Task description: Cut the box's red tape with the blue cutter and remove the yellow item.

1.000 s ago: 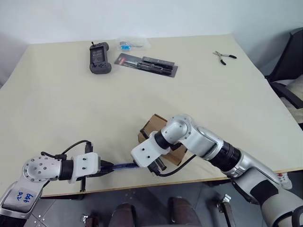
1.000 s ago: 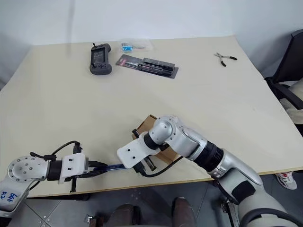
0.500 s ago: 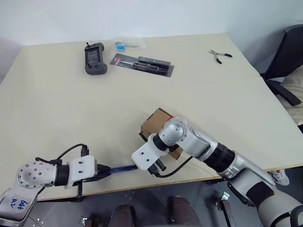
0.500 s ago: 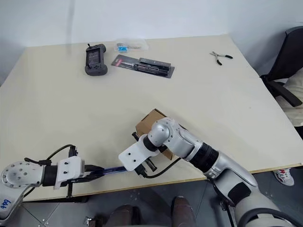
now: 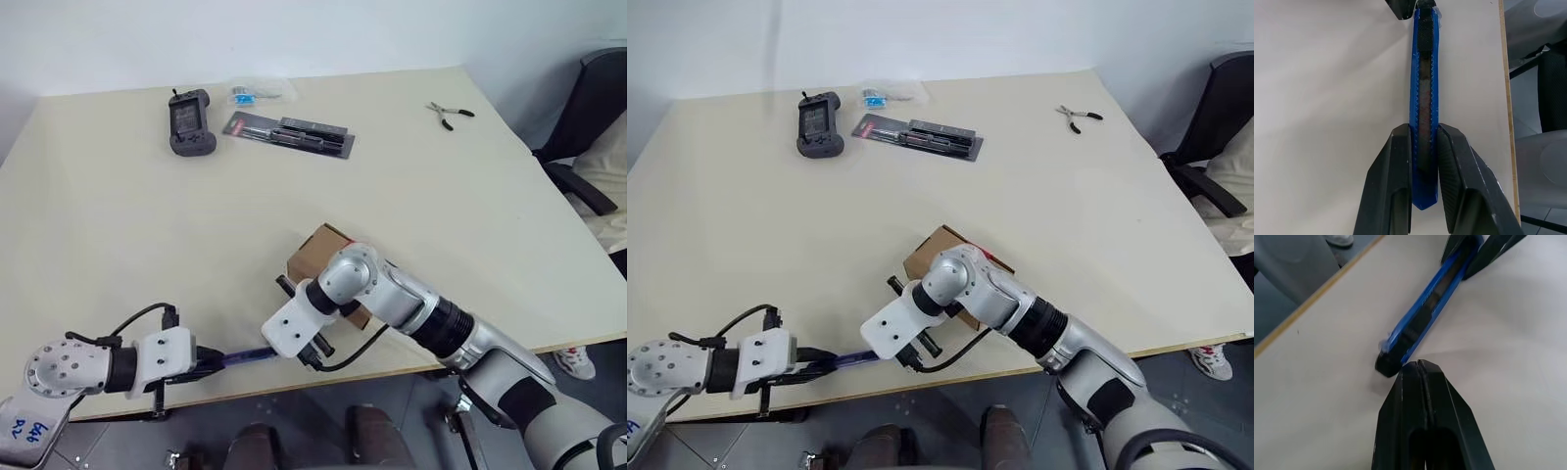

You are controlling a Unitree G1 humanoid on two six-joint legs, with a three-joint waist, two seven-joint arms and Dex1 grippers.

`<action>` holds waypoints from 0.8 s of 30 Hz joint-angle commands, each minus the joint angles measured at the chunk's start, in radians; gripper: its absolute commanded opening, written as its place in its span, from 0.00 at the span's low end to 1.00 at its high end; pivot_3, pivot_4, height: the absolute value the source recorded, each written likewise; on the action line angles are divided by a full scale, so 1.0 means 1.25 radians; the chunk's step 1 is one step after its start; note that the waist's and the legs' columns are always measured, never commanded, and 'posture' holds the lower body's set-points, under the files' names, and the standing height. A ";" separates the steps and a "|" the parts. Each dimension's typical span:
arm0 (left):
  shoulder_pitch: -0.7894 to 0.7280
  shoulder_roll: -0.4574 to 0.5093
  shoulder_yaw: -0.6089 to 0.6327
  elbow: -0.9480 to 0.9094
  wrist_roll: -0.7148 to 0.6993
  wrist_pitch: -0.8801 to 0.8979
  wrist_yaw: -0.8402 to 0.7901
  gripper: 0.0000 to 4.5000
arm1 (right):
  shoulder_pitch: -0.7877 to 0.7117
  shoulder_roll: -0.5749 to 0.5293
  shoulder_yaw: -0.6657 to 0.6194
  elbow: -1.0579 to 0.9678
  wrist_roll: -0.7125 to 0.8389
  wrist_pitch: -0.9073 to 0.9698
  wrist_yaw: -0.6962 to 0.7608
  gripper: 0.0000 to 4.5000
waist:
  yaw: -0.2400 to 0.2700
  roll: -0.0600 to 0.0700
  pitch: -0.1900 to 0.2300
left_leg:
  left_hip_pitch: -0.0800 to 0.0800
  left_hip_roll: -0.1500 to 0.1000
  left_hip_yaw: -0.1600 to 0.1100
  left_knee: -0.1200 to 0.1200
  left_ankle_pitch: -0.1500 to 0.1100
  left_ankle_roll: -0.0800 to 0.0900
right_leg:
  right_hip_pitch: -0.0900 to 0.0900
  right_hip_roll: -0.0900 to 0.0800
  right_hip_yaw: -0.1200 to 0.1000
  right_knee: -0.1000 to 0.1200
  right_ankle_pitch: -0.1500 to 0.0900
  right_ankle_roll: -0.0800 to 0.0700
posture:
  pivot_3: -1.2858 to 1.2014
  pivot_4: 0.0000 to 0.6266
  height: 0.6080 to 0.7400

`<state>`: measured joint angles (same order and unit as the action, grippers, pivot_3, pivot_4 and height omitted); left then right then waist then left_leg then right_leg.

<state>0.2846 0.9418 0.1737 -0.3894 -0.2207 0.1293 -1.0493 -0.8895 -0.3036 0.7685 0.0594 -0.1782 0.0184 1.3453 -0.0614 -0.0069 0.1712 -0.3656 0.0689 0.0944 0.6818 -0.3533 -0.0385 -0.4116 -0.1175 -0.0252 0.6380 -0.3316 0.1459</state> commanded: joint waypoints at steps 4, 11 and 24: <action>0.030 0.018 -0.031 0.020 0.023 0.046 -0.007 0.09 | -0.012 0.031 -0.048 -0.039 0.069 -0.031 0.009 0.01 | 0.000 0.000 0.000 | 0.000 0.000 0.000 0.000 0.000 0.000 | 0.000 0.000 0.000 0.000 0.000 0.000 | 0.52 0.24 1.00; 0.018 0.014 -0.040 0.018 0.021 0.051 -0.002 0.09 | 0.009 0.025 -0.022 0.000 0.034 -0.057 0.002 0.01 | 0.000 0.000 0.000 | 0.000 0.000 0.000 0.000 0.000 0.000 | 0.000 0.000 0.000 0.001 0.000 0.000 | 0.52 0.24 1.00; -0.001 0.013 -0.048 0.028 0.022 0.061 0.004 0.09 | 0.026 0.037 0.001 0.061 0.005 -0.113 0.017 0.01 | 0.002 0.000 0.000 | 0.002 0.000 0.001 0.000 0.000 0.000 | 0.001 0.000 0.000 0.002 0.000 0.000 | 0.52 0.24 1.00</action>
<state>0.2600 0.9480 0.1555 -0.3877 -0.2303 0.1665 -1.0460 -0.8593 -0.2624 0.7442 0.1295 -0.1613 -0.1092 1.3544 -0.0584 -0.0068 0.1712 -0.3627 0.0689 0.0953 0.6822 -0.3534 -0.0388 -0.4098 -0.1176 -0.0249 0.6407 -0.3316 0.1459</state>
